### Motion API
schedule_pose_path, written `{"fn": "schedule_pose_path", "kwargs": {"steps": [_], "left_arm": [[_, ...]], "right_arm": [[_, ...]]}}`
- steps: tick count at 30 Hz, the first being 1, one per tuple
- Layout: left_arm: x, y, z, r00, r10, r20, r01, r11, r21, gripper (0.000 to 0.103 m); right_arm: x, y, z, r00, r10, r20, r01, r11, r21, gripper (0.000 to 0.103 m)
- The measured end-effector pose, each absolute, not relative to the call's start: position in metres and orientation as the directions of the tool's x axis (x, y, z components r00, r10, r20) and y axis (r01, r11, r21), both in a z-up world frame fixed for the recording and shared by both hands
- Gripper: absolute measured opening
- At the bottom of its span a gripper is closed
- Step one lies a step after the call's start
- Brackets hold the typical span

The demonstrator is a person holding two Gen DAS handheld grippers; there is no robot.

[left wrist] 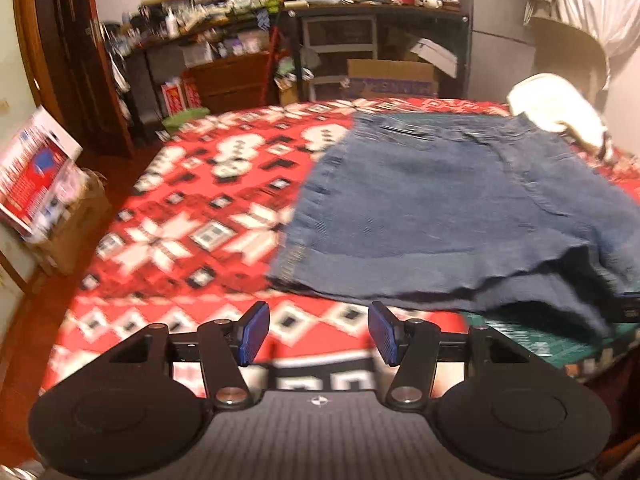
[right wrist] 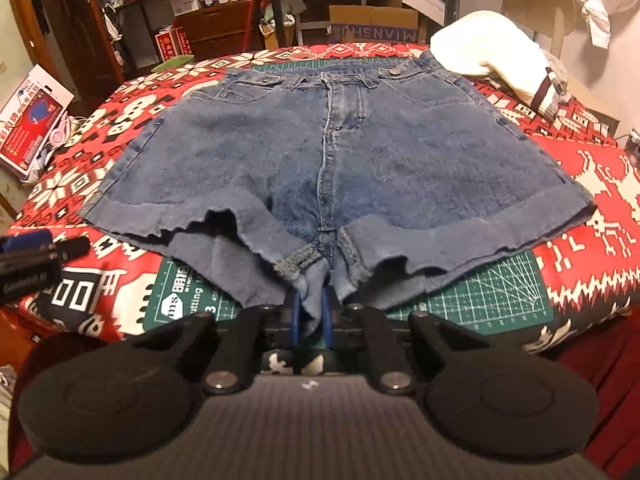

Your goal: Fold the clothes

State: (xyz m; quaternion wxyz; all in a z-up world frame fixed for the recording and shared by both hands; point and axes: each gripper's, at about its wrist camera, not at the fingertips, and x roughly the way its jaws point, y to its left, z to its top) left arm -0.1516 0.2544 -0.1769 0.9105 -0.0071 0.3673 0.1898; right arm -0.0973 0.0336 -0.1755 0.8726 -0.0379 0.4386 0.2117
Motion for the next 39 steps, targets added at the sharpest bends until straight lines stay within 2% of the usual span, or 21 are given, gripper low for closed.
{"fn": "schedule_pose_path", "kwargs": {"steps": [3, 5, 6, 10, 16, 22, 29, 30, 31, 32, 34, 39], "left_arm": [[-0.146, 0.266, -0.18, 0.642, 0.389, -0.66, -0.348, 0.916, 0.201, 0.051], [-0.14, 0.272, -0.184, 0.631, 0.413, -0.657, -0.332, 0.909, 0.253, 0.041], [-0.137, 0.274, -0.186, 0.627, 0.418, -0.657, -0.319, 0.908, 0.273, 0.04], [-0.128, 0.281, -0.193, 0.621, 0.417, -0.664, -0.299, 0.909, 0.292, 0.034], [-0.117, 0.285, -0.201, 0.613, 0.431, -0.662, -0.282, 0.902, 0.327, 0.034], [-0.115, 0.289, -0.194, 0.646, 0.404, -0.648, -0.32, 0.914, 0.251, 0.034], [-0.098, 0.293, -0.198, 0.625, 0.378, -0.683, -0.378, 0.912, 0.158, 0.036], [-0.095, 0.295, -0.197, 0.626, 0.368, -0.688, -0.388, 0.912, 0.134, 0.032], [-0.093, 0.296, -0.196, 0.626, 0.362, -0.69, -0.399, 0.91, 0.115, 0.02], [-0.091, 0.297, -0.196, 0.625, 0.366, -0.69, -0.411, 0.905, 0.108, 0.014], [-0.091, 0.297, -0.193, 0.627, 0.396, -0.671, -0.438, 0.891, 0.116, 0.013], [-0.112, 0.304, -0.17, 0.666, 0.42, -0.617, -0.465, 0.88, 0.097, 0.012]], "right_arm": [[-0.093, 0.029, -0.174, 0.507, 0.351, -0.787, -0.392, 0.907, 0.152, 0.012], [-0.091, 0.03, -0.174, 0.501, 0.353, -0.79, -0.392, 0.907, 0.156, 0.012], [-0.091, 0.03, -0.174, 0.5, 0.353, -0.791, -0.392, 0.907, 0.157, 0.012], [-0.091, 0.032, -0.174, 0.493, 0.355, -0.794, -0.394, 0.905, 0.16, 0.012], [-0.091, 0.035, -0.174, 0.491, 0.352, -0.797, -0.394, 0.905, 0.157, 0.013], [-0.092, 0.038, -0.176, 0.501, 0.352, -0.791, -0.4, 0.904, 0.149, 0.013], [-0.092, 0.045, -0.181, 0.527, 0.327, -0.784, -0.397, 0.911, 0.114, 0.015], [-0.091, 0.046, -0.181, 0.53, 0.324, -0.784, -0.395, 0.912, 0.11, 0.015], [-0.091, 0.047, -0.181, 0.533, 0.319, -0.784, -0.395, 0.913, 0.103, 0.012], [-0.09, 0.049, -0.181, 0.538, 0.31, -0.784, -0.394, 0.914, 0.091, 0.01], [-0.092, 0.052, -0.178, 0.531, 0.308, -0.789, -0.402, 0.912, 0.085, 0.006], [-0.102, 0.054, -0.168, 0.486, 0.343, -0.804, -0.454, 0.885, 0.104, 0.005]]}}
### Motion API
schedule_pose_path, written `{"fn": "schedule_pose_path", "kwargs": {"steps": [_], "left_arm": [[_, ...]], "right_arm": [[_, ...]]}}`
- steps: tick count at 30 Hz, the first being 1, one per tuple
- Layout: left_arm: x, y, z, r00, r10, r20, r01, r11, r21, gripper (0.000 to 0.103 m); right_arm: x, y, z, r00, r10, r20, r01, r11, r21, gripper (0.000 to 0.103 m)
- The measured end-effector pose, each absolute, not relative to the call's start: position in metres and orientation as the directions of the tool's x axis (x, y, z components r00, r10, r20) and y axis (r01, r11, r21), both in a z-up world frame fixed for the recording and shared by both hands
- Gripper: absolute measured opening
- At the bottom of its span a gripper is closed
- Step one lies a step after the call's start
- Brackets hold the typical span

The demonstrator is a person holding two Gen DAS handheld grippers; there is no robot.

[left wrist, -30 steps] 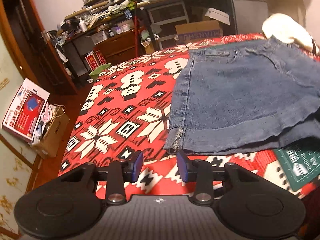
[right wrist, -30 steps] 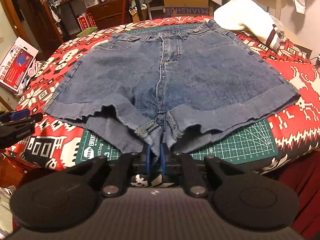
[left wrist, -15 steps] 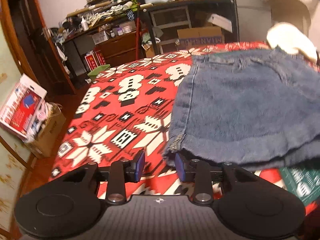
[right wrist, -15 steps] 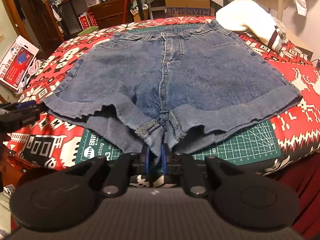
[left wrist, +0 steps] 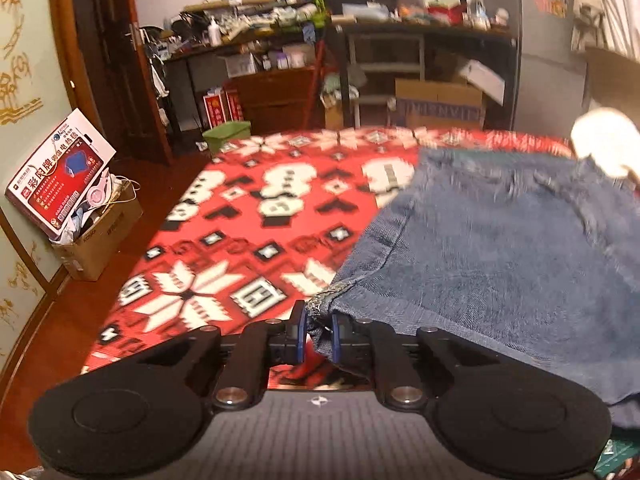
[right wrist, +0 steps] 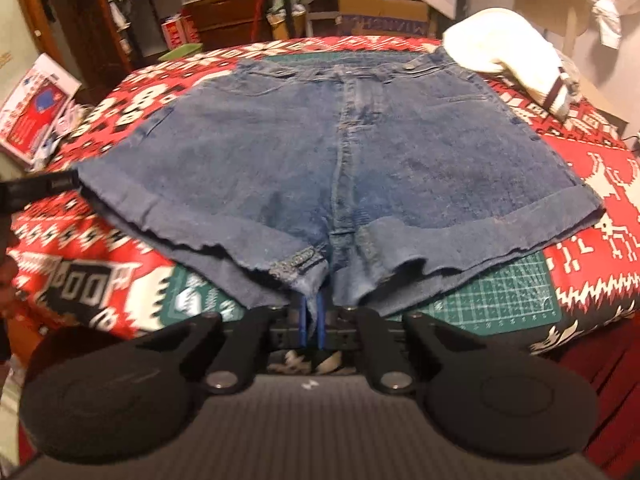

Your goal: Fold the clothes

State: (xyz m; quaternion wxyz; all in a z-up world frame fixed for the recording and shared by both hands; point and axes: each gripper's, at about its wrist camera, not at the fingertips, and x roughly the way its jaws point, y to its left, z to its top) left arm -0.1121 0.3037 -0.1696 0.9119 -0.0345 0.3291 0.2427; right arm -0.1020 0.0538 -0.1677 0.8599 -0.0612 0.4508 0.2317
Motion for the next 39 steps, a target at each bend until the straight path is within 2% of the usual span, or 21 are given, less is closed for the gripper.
{"fn": "schedule_pose_path", "kwargs": {"steps": [2, 5, 7, 12, 15, 18, 20, 23, 25, 26, 28, 34, 39], "left_arm": [[-0.118, 0.307, -0.165, 0.667, 0.427, -0.61, -0.469, 0.877, 0.101, 0.008], [-0.115, 0.312, -0.173, 0.64, 0.425, -0.64, -0.47, 0.876, 0.112, 0.008], [-0.113, 0.31, -0.18, 0.617, 0.433, -0.657, -0.468, 0.873, 0.136, 0.008], [-0.121, 0.306, -0.189, 0.568, 0.494, -0.658, -0.494, 0.844, 0.207, 0.022], [-0.135, 0.313, -0.185, 0.55, 0.494, -0.673, -0.549, 0.822, 0.155, 0.028], [-0.147, 0.312, -0.174, 0.56, 0.476, -0.678, -0.579, 0.81, 0.091, 0.033], [-0.152, 0.3, -0.163, 0.591, 0.454, -0.667, -0.568, 0.821, 0.056, 0.042], [-0.154, 0.275, -0.145, 0.65, 0.395, -0.649, -0.525, 0.851, -0.008, 0.054], [-0.15, 0.251, -0.135, 0.692, 0.339, -0.638, -0.469, 0.882, -0.04, 0.06], [-0.146, 0.238, -0.132, 0.703, 0.319, -0.635, -0.444, 0.895, -0.043, 0.062], [-0.139, 0.213, -0.126, 0.725, 0.278, -0.63, -0.394, 0.918, -0.048, 0.063], [-0.12, 0.138, -0.127, 0.746, 0.177, -0.642, -0.263, 0.964, -0.04, 0.065], [-0.11, 0.089, -0.142, 0.741, 0.178, -0.648, -0.191, 0.98, 0.051, 0.067]], "right_arm": [[-0.105, 0.058, -0.17, 0.471, 0.346, -0.811, -0.475, 0.875, 0.098, 0.005], [-0.106, 0.063, -0.176, 0.445, 0.34, -0.828, -0.493, 0.865, 0.09, 0.005], [-0.106, 0.063, -0.177, 0.435, 0.346, -0.831, -0.495, 0.863, 0.101, 0.01], [-0.113, 0.052, -0.163, 0.432, 0.407, -0.805, -0.51, 0.846, 0.154, 0.023], [-0.119, 0.045, -0.15, 0.442, 0.457, -0.772, -0.528, 0.828, 0.188, 0.024], [-0.119, 0.036, -0.136, 0.454, 0.51, -0.73, -0.533, 0.812, 0.235, 0.029], [-0.113, 0.025, -0.126, 0.483, 0.513, -0.71, -0.527, 0.818, 0.232, 0.033], [-0.104, 0.009, -0.113, 0.53, 0.508, -0.679, -0.517, 0.828, 0.215, 0.043], [-0.094, -0.005, -0.107, 0.57, 0.49, -0.66, -0.51, 0.84, 0.183, 0.058], [-0.089, -0.013, -0.104, 0.59, 0.478, -0.65, -0.503, 0.848, 0.166, 0.062], [-0.078, -0.03, -0.1, 0.632, 0.446, -0.633, -0.481, 0.867, 0.131, 0.073], [-0.048, -0.078, -0.102, 0.713, 0.356, -0.604, -0.42, 0.907, 0.039, 0.098], [-0.029, -0.116, -0.111, 0.742, 0.296, -0.602, -0.366, 0.93, 0.005, 0.102]]}}
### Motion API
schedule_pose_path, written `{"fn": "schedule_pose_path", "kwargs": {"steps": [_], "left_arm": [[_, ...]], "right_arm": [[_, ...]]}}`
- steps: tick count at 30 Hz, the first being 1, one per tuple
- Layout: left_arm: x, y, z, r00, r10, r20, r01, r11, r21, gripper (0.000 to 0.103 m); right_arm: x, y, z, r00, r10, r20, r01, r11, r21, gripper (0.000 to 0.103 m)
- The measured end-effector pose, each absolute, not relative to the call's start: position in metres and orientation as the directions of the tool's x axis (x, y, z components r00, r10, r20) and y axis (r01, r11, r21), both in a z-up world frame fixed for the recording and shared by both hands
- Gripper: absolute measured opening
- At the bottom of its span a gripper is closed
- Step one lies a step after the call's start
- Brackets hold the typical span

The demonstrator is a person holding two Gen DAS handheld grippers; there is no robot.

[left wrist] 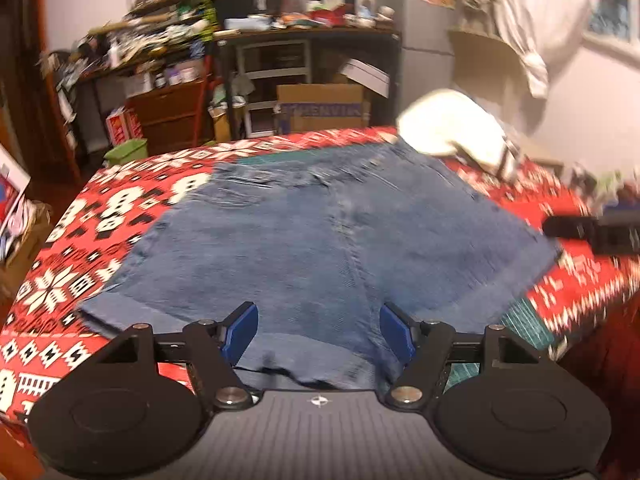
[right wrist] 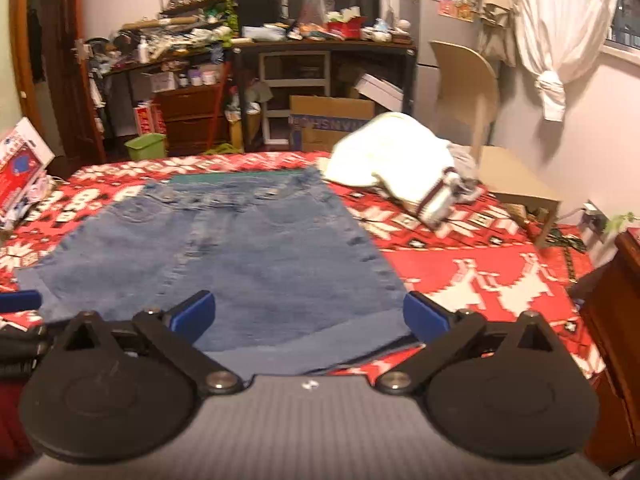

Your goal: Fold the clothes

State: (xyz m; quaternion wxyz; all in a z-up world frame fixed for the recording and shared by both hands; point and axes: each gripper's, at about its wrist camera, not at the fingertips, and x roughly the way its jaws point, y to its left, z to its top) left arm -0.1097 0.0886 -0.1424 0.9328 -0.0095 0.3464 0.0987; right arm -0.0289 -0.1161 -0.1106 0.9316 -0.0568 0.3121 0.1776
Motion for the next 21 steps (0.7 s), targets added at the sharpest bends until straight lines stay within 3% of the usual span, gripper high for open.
{"fn": "schedule_pose_path", "kwargs": {"steps": [7, 12, 14, 17, 19, 21], "left_arm": [[-0.101, 0.039, -0.16, 0.746, 0.208, -0.632, -0.097, 0.974, 0.206, 0.066], [-0.098, 0.025, -0.172, 0.746, 0.224, -0.627, -0.052, 0.958, 0.281, 0.05], [-0.097, 0.022, -0.177, 0.742, 0.227, -0.632, -0.04, 0.955, 0.295, 0.037], [-0.099, 0.021, -0.18, 0.742, 0.229, -0.63, -0.036, 0.952, 0.303, 0.03], [-0.101, 0.02, -0.181, 0.745, 0.225, -0.628, -0.035, 0.953, 0.3, 0.025], [-0.104, 0.02, -0.181, 0.749, 0.222, -0.624, -0.035, 0.954, 0.297, 0.02]], "right_arm": [[0.001, -0.163, -0.138, 0.742, 0.279, -0.609, -0.365, 0.931, -0.017, 0.102], [0.012, -0.185, -0.159, 0.718, 0.312, -0.623, -0.409, 0.912, -0.015, 0.102], [0.015, -0.192, -0.164, 0.716, 0.316, -0.623, -0.401, 0.916, 0.004, 0.101], [0.024, -0.195, -0.172, 0.706, 0.284, -0.649, -0.392, 0.92, -0.023, 0.083], [0.029, -0.192, -0.177, 0.69, 0.263, -0.675, -0.4, 0.915, -0.052, 0.054], [0.033, -0.191, -0.182, 0.678, 0.248, -0.692, -0.401, 0.914, -0.065, 0.039]]}}
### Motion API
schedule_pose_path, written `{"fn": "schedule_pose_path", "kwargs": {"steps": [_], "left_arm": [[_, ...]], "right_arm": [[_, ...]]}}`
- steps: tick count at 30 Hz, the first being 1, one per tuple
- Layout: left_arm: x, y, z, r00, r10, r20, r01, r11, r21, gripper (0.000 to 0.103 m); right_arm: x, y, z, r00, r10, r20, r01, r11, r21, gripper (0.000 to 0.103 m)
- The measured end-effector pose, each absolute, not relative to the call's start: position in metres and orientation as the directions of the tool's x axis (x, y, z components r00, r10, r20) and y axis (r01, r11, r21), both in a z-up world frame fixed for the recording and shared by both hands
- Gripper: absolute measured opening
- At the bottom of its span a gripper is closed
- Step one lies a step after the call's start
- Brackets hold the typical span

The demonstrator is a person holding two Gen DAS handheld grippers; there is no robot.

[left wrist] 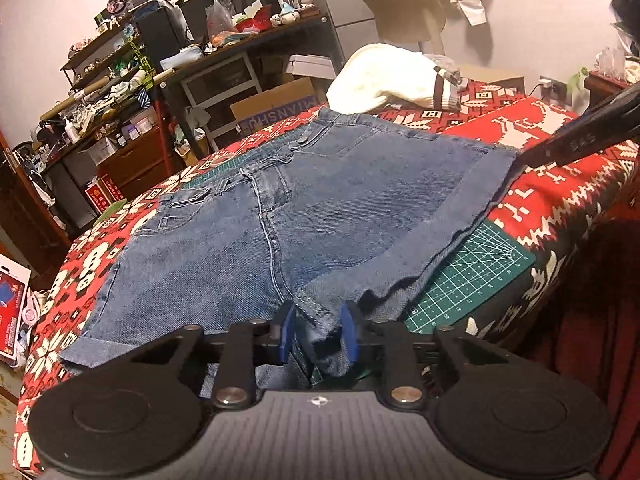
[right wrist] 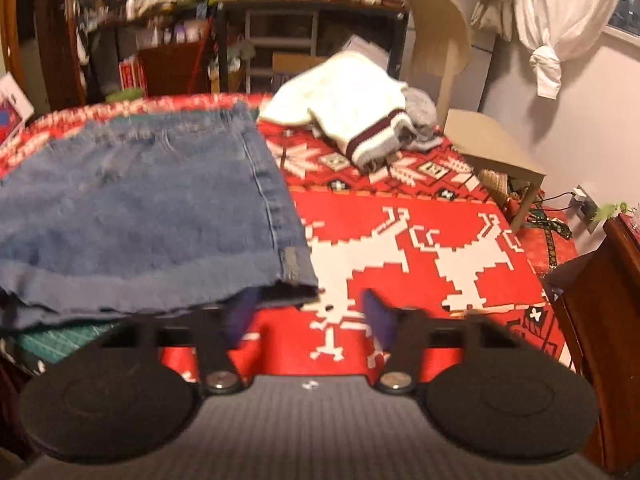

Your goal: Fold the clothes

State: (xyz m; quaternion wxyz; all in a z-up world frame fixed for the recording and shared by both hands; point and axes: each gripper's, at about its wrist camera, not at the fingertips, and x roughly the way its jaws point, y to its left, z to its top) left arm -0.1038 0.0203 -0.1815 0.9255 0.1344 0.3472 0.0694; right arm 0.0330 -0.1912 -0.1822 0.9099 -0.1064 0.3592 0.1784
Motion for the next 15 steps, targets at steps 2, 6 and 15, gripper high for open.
{"fn": "schedule_pose_path", "kwargs": {"steps": [2, 6, 15], "left_arm": [[-0.106, 0.02, -0.181, 0.756, 0.222, -0.616, -0.036, 0.953, 0.3, 0.017], [-0.108, 0.017, -0.182, 0.758, 0.236, -0.608, -0.036, 0.946, 0.321, 0.016], [-0.107, 0.02, -0.184, 0.742, 0.232, -0.629, -0.036, 0.951, 0.308, 0.027]], "right_arm": [[0.036, -0.191, -0.187, 0.676, 0.235, -0.698, -0.395, 0.916, -0.074, 0.035], [0.041, -0.187, -0.195, 0.678, 0.228, -0.699, -0.403, 0.91, -0.094, 0.029], [0.055, -0.177, -0.2, 0.693, 0.225, -0.685, -0.384, 0.919, -0.087, 0.029]]}}
